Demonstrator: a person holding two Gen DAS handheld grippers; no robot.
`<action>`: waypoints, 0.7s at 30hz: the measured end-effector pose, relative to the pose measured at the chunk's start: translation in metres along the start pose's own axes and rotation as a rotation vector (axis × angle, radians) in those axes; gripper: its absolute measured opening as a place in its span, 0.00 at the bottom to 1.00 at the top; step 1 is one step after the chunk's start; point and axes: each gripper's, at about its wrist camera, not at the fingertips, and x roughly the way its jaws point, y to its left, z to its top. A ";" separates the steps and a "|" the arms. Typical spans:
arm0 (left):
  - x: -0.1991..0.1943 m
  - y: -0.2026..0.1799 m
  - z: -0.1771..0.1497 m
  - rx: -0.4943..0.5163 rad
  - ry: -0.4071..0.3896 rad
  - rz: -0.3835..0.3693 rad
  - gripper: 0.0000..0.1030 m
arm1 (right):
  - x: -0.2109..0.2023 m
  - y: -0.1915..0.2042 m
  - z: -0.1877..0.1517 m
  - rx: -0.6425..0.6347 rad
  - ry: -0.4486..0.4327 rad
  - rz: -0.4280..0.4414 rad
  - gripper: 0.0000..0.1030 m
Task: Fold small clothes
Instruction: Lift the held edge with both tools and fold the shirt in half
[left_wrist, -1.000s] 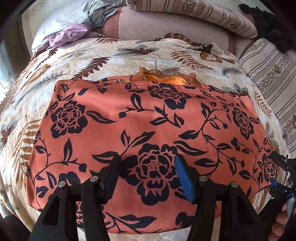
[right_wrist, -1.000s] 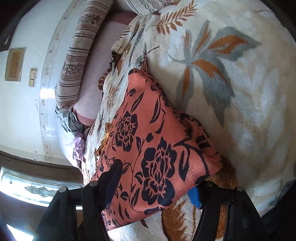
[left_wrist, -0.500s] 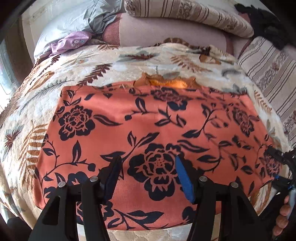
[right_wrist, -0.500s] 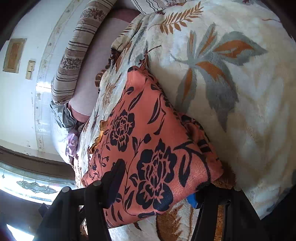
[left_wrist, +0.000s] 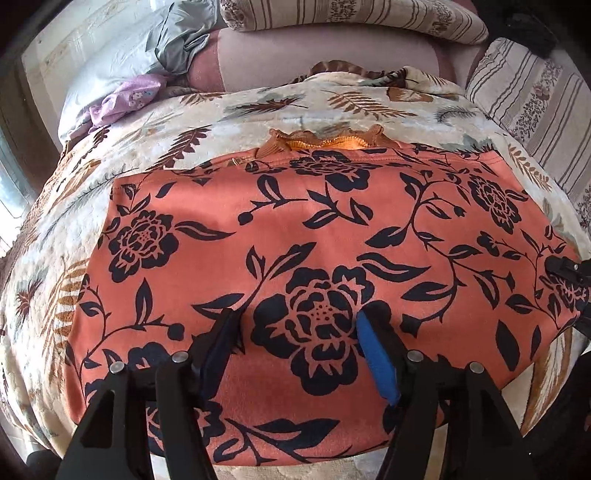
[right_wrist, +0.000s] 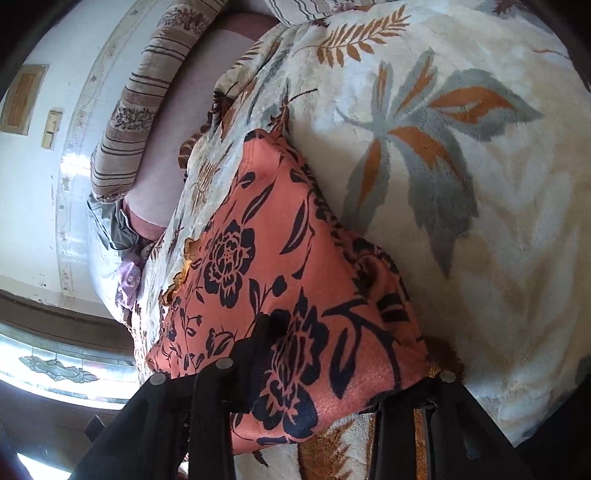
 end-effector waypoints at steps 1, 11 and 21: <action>-0.003 0.003 0.002 -0.021 0.005 -0.014 0.65 | 0.000 0.002 0.000 -0.010 0.001 -0.005 0.21; -0.006 0.037 0.002 -0.141 0.014 -0.117 0.65 | -0.026 0.095 -0.006 -0.317 -0.128 -0.032 0.12; -0.056 0.201 -0.043 -0.561 -0.156 -0.021 0.65 | 0.024 0.274 -0.141 -0.814 -0.043 0.174 0.12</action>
